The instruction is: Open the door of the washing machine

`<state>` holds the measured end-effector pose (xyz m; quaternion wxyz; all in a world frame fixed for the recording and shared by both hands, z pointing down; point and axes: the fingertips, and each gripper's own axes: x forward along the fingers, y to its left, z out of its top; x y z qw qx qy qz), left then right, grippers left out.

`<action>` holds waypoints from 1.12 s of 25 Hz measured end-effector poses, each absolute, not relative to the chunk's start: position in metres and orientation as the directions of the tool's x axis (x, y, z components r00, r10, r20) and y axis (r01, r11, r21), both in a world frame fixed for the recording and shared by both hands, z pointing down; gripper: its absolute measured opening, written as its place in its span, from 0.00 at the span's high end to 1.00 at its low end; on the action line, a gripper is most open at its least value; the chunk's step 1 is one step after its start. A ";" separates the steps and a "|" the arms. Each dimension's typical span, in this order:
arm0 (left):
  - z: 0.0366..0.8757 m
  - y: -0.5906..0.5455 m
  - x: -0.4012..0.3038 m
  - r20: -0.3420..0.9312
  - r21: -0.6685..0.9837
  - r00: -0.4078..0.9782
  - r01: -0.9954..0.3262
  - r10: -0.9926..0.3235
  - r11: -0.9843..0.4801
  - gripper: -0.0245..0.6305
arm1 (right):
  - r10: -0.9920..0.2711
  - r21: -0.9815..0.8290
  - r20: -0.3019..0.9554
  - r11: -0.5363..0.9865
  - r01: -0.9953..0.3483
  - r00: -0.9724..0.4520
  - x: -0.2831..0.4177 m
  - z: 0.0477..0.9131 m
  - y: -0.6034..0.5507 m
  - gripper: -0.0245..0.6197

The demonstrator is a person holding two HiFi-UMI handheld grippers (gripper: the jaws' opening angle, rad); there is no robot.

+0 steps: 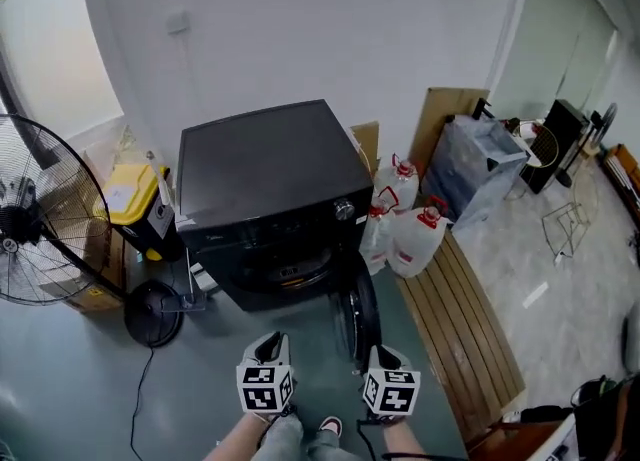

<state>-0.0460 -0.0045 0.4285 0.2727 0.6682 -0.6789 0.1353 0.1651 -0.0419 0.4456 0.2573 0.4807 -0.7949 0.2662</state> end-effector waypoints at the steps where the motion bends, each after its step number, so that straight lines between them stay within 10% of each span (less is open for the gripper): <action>1: 0.418 0.000 -0.058 0.538 0.180 0.025 -0.980 -0.843 0.085 0.91 | -0.632 -0.176 0.657 0.402 -0.899 -0.411 0.157 0.438 -0.040 0.95; 28: 0.288 0.012 -0.215 0.310 0.141 -0.192 -0.959 -0.931 0.244 0.96 | -0.771 -0.041 0.457 0.480 -0.876 -0.443 0.071 0.301 -0.092 0.95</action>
